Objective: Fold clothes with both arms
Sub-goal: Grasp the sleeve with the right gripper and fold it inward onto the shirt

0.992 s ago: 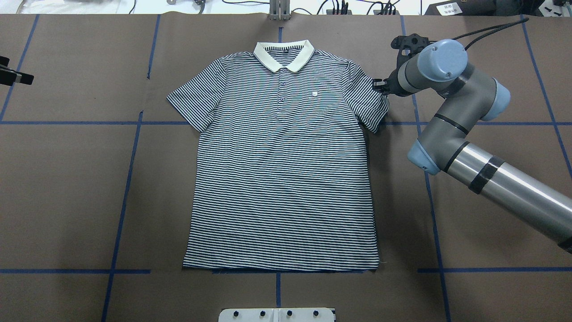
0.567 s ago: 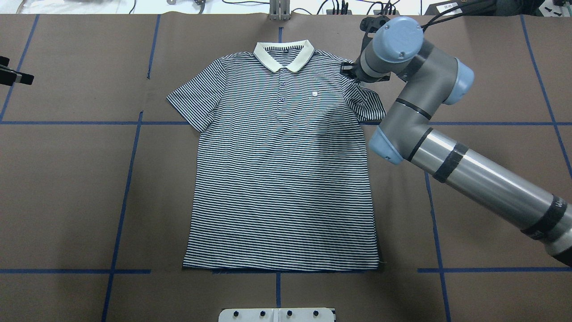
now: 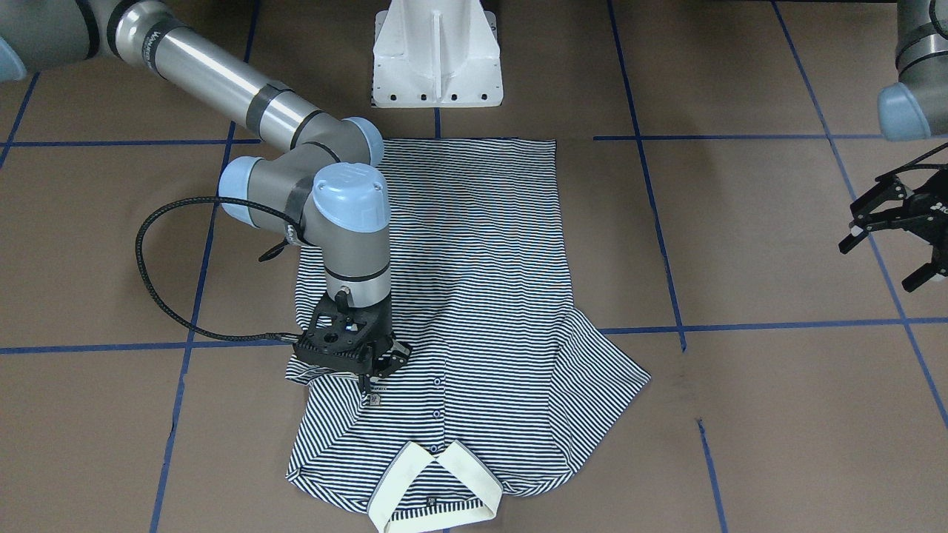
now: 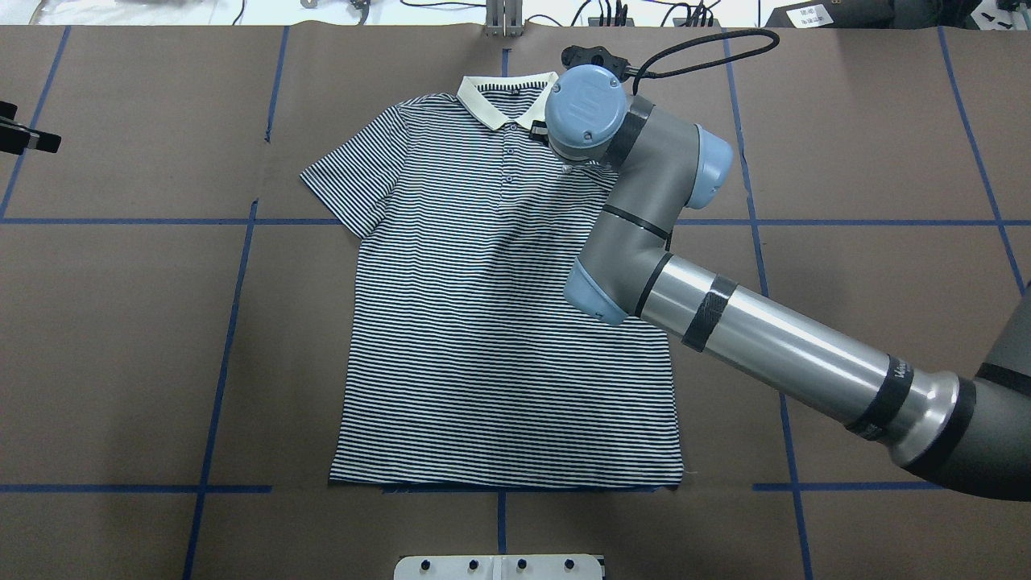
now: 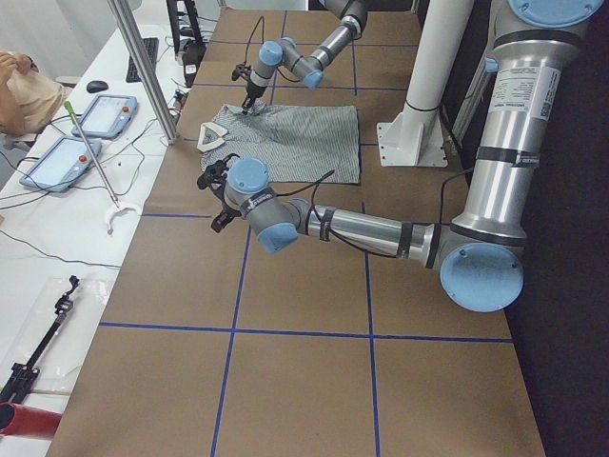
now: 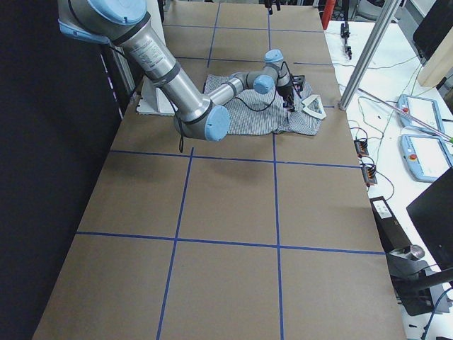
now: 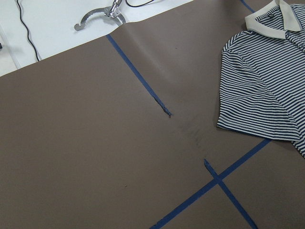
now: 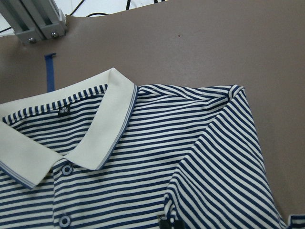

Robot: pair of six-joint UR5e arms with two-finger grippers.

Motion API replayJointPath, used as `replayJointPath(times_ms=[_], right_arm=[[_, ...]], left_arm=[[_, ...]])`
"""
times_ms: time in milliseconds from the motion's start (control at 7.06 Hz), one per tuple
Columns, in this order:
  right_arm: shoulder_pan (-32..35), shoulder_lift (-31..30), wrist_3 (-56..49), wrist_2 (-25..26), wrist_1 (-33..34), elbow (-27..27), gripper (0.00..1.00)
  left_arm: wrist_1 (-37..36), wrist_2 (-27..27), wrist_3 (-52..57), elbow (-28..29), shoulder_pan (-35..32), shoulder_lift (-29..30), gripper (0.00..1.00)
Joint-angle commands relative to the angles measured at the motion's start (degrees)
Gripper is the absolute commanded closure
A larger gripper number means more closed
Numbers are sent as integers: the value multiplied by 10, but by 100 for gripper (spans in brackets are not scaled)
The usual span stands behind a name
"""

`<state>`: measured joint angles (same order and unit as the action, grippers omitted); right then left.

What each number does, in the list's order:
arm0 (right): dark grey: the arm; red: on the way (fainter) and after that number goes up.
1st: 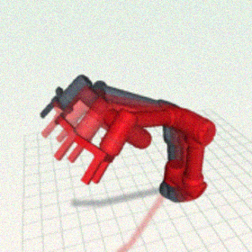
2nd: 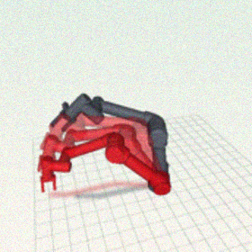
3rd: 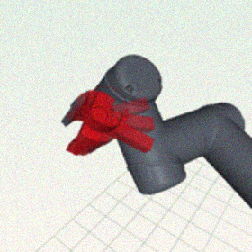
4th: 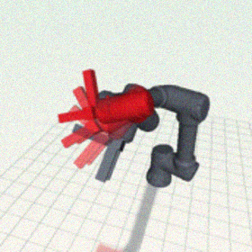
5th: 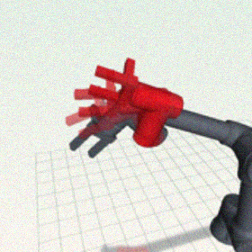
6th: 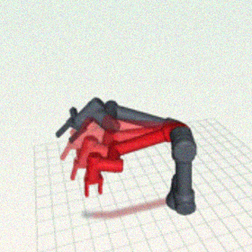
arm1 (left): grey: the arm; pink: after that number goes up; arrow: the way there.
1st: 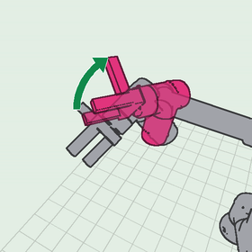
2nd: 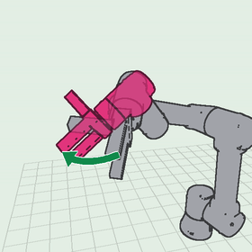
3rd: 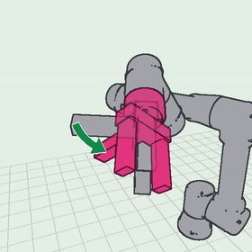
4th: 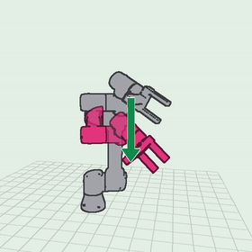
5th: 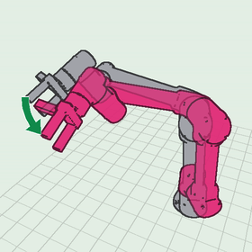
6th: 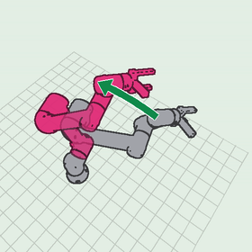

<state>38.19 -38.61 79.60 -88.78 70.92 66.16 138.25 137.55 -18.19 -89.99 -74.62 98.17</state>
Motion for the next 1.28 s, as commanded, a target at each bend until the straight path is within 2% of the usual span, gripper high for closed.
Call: replayJointPath(times_ms=[0, 142, 283, 425, 567, 850, 992, 1133], right_arm=[[-25, 6, 42, 57, -1, -12, 100], [-26, 5, 40, 61, -2, -15, 86], [-26, 5, 35, 62, -2, -15, 8], [-25, 6, 33, 62, -1, -15, 0], [-10, 10, -10, 49, -5, -14, 0], [46, 7, -91, -78, -12, -7, 0], [70, -8, -115, -141, -57, -7, 0], [84, -44, -121, -180, -138, -7, 1]], left_arm=[[1, 0, 0, 2, 0, 0, 1], [1, 0, 0, 2, 0, 0, 1], [1, 0, 0, 2, 0, 0, 1], [1, 0, 0, 2, 0, 0, 1], [1, 0, 0, 2, 0, 0, 1], [1, 0, 0, 1, 0, 0, 1], [1, -1, 0, 0, 0, 0, 1], [2, -1, 0, -2, 0, 0, 1]])
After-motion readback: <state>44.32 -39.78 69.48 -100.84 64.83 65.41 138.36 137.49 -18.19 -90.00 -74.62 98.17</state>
